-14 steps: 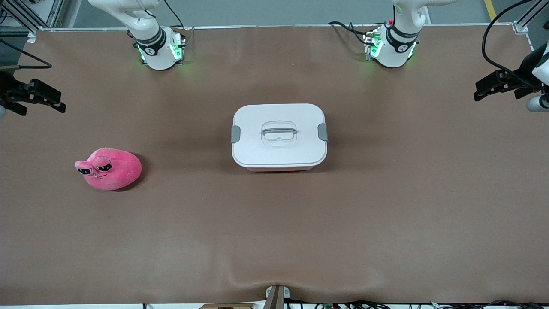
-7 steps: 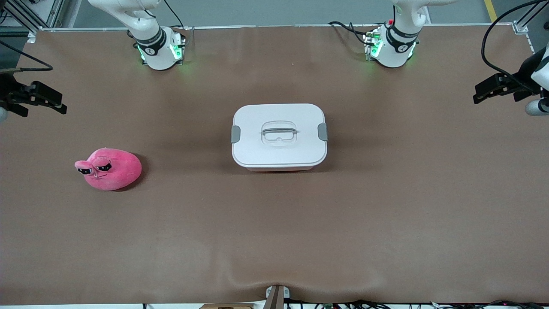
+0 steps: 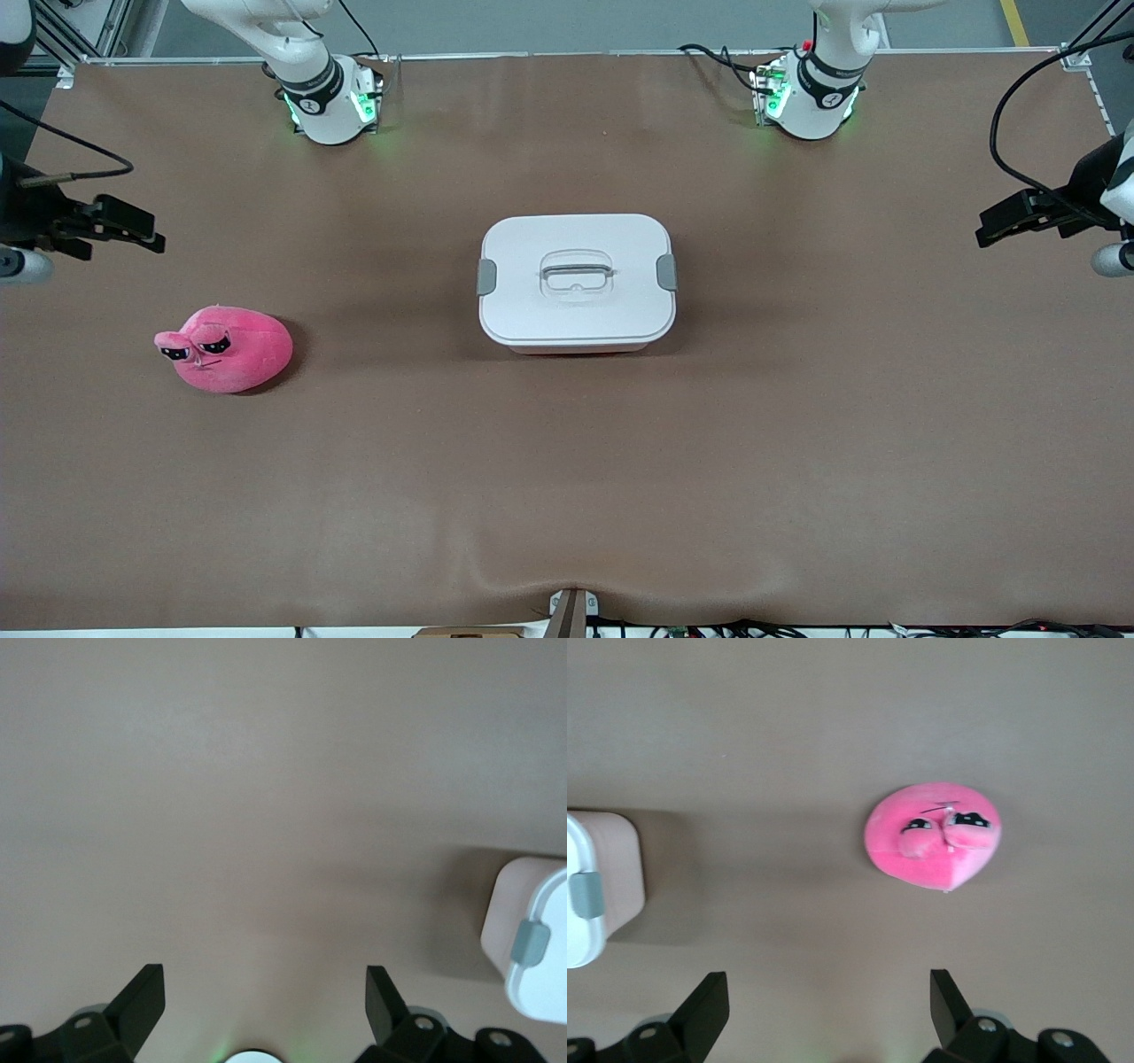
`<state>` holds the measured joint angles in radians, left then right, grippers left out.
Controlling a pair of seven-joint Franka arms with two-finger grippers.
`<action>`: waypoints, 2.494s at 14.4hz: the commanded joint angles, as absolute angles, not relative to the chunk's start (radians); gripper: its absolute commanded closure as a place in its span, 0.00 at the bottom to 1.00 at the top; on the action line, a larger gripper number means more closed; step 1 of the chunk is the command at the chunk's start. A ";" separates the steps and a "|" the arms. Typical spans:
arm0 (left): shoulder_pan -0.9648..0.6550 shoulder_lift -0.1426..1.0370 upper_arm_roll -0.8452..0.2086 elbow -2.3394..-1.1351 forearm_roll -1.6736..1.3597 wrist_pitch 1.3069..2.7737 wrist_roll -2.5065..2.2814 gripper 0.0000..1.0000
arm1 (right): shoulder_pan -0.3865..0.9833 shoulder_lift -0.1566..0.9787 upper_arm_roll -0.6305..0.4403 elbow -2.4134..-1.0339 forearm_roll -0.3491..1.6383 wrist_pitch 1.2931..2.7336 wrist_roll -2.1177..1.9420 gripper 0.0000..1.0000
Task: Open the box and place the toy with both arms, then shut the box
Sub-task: 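Move the right gripper to the pink toy while the left gripper reaches the lid handle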
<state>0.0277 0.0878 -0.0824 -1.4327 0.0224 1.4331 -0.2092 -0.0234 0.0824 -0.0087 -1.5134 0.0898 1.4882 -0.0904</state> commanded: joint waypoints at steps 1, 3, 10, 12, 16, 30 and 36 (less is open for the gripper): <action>0.015 0.113 -0.104 -1.404 0.031 1.434 -0.375 0.00 | -0.025 0.112 -0.008 -1.499 0.129 1.515 -0.089 0.00; -0.017 0.124 -0.114 -1.404 0.029 1.434 -0.492 0.00 | 0.004 0.141 -0.005 -1.499 0.123 1.537 -0.090 0.00; -0.071 0.163 -0.115 -1.404 -0.031 1.468 -0.733 0.00 | 0.024 0.166 -0.011 -1.503 0.086 1.520 -0.095 0.00; -0.087 0.172 -0.115 -1.404 -0.055 1.477 -0.800 0.00 | 0.029 0.166 -0.011 -1.503 0.055 1.526 -0.098 0.00; -0.153 0.193 -0.115 -1.404 -0.067 1.511 -0.975 0.00 | -0.020 0.167 -0.011 -1.581 -0.026 1.620 -0.173 0.00; -0.409 0.290 -0.115 -1.407 -0.115 1.661 -1.690 0.00 | -0.091 0.192 -0.011 -1.801 -0.031 1.928 -0.529 0.00; -0.515 0.353 -0.115 -1.407 -0.115 1.761 -1.923 0.00 | -0.109 0.190 -0.012 -1.937 -0.032 2.143 -0.969 0.00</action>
<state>-0.4858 0.3216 -0.1226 -1.4290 -0.0974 1.7330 -1.8603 -0.0887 0.1988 -0.0240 -1.8888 -0.0103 2.0916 -0.8613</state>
